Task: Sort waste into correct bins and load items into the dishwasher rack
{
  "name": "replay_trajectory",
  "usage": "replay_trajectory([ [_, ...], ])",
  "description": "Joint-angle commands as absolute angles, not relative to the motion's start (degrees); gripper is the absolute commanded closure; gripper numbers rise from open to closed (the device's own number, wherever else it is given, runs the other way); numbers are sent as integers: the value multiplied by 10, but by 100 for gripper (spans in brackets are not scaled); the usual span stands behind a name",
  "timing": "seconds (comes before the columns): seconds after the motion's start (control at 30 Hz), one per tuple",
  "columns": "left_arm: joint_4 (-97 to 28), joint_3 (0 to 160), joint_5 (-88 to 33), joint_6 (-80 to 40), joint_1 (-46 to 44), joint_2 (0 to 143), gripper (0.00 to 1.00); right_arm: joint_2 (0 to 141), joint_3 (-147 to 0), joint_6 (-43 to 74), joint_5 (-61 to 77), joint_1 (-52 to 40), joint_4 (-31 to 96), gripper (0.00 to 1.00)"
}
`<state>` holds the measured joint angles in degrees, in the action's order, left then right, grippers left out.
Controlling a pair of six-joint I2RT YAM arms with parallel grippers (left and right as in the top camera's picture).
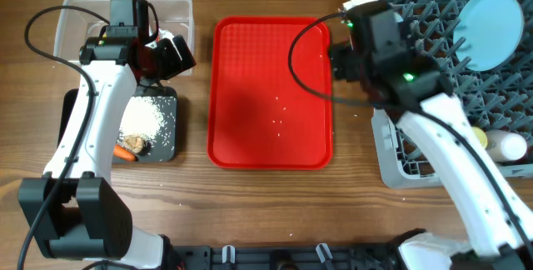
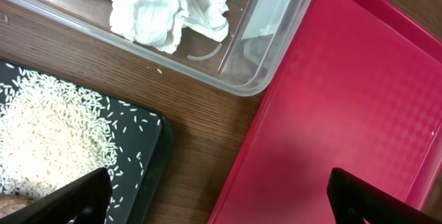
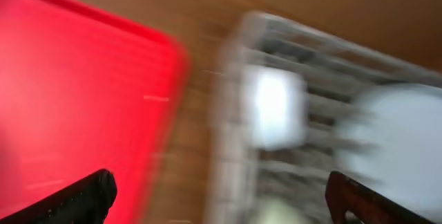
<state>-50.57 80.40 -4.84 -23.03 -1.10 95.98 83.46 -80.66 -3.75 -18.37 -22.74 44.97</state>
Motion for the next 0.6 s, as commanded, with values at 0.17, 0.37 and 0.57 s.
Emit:
replay_trajectory([
  [0.17,-504,805,-55,-229,-11,954,0,838,-808,27,168,-227,380,0],
  [0.37,-504,805,-55,-229,-11,954,0,839,-808,34,99,-227,386,0],
  [0.57,-504,805,-55,-229,-11,954,0,748,-746,30,-30,-216,384,1],
])
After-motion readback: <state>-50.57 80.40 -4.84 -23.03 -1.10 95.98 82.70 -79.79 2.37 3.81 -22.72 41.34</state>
